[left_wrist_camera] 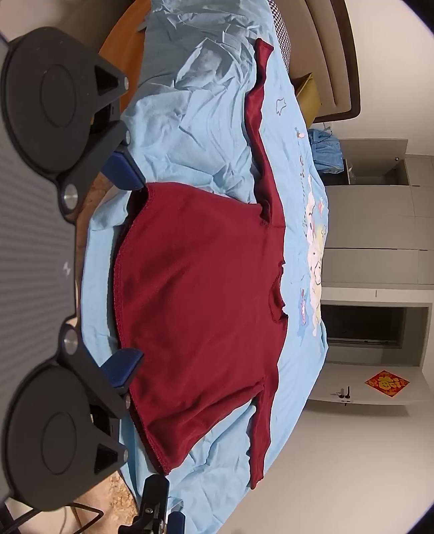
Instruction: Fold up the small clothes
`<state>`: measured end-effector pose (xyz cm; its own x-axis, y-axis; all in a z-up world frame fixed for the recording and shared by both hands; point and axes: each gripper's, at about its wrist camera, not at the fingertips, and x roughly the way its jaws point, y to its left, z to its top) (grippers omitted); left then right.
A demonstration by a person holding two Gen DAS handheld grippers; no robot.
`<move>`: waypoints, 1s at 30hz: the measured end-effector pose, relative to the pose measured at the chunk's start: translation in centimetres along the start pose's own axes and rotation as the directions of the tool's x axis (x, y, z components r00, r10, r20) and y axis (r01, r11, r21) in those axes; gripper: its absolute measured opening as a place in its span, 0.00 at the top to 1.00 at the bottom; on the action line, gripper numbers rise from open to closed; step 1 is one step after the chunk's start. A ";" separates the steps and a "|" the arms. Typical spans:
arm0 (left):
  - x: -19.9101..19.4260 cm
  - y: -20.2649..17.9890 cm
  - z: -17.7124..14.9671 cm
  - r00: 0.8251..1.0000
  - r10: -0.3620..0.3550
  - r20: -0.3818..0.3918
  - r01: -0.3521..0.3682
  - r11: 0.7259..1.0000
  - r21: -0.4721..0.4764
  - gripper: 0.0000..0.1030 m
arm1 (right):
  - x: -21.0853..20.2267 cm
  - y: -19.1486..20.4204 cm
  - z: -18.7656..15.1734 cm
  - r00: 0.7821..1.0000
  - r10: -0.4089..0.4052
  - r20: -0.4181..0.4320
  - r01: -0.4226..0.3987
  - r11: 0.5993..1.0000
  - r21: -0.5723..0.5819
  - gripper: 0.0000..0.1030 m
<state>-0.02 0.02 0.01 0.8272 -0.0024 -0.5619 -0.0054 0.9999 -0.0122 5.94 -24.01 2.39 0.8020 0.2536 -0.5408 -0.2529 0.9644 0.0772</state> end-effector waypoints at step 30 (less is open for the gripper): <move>-0.5 0.0 0.0 1.000 0.018 0.006 -0.018 1.000 -0.002 0.00 | 0.2 -0.1 -0.1 1.000 0.009 -0.005 -0.009 1.000 0.005 0.00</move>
<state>-0.42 0.05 0.33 0.8302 0.0159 -0.5573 -0.0217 0.9998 -0.0038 6.10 -24.04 2.20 0.7969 0.2624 -0.5441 -0.2577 0.9623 0.0866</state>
